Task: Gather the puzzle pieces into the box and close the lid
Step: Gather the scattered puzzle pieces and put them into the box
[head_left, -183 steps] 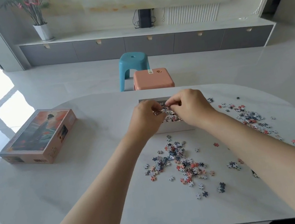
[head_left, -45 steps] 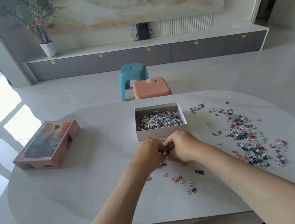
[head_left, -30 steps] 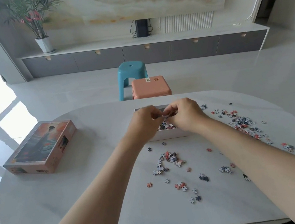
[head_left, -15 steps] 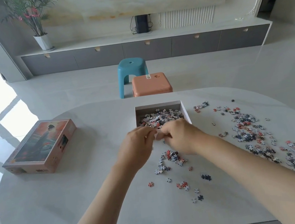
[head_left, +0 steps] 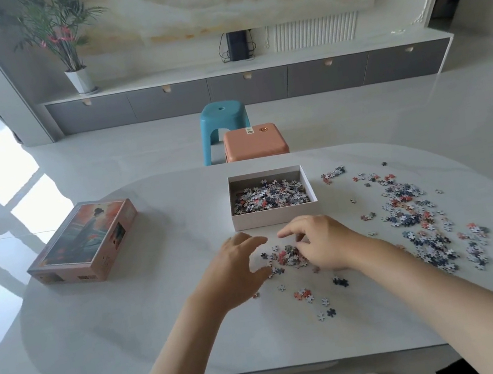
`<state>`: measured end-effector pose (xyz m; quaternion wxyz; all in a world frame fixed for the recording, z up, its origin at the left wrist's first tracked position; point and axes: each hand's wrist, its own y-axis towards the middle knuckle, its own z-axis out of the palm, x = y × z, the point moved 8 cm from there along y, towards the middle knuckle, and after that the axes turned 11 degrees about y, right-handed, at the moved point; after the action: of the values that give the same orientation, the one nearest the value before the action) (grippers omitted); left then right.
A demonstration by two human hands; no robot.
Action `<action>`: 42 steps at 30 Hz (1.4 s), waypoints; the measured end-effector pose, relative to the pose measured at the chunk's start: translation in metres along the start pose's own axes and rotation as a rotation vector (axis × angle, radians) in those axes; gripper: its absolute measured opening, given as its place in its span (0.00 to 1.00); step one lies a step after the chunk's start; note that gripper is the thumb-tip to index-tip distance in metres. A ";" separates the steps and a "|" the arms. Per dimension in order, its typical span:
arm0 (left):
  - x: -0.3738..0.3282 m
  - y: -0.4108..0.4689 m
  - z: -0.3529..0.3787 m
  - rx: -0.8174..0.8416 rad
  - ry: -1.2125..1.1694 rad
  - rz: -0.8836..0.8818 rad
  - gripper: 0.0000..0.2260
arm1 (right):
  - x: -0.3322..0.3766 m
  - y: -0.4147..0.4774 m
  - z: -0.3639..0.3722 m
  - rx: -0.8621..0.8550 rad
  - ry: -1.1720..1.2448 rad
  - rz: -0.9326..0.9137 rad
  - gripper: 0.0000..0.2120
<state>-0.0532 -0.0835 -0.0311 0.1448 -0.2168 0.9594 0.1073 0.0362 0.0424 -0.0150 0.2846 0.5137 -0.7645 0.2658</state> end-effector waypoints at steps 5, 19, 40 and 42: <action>0.013 -0.018 0.007 0.220 0.086 -0.085 0.25 | -0.015 -0.026 -0.006 0.172 -0.255 0.235 0.30; -0.058 -0.017 0.024 0.106 0.051 -0.021 0.39 | -0.024 -0.036 -0.001 0.074 -0.091 0.231 0.22; -0.009 -0.009 0.016 0.143 0.067 -0.210 0.19 | -0.037 -0.015 0.001 -0.058 -0.132 0.228 0.13; -0.015 -0.002 0.017 0.106 0.016 -0.211 0.19 | -0.033 -0.011 0.006 -0.087 -0.096 0.202 0.13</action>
<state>-0.0356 -0.0755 -0.0425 0.1591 -0.3095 0.9367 0.0389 0.0554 0.0561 -0.0412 0.2416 0.4334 -0.8358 0.2350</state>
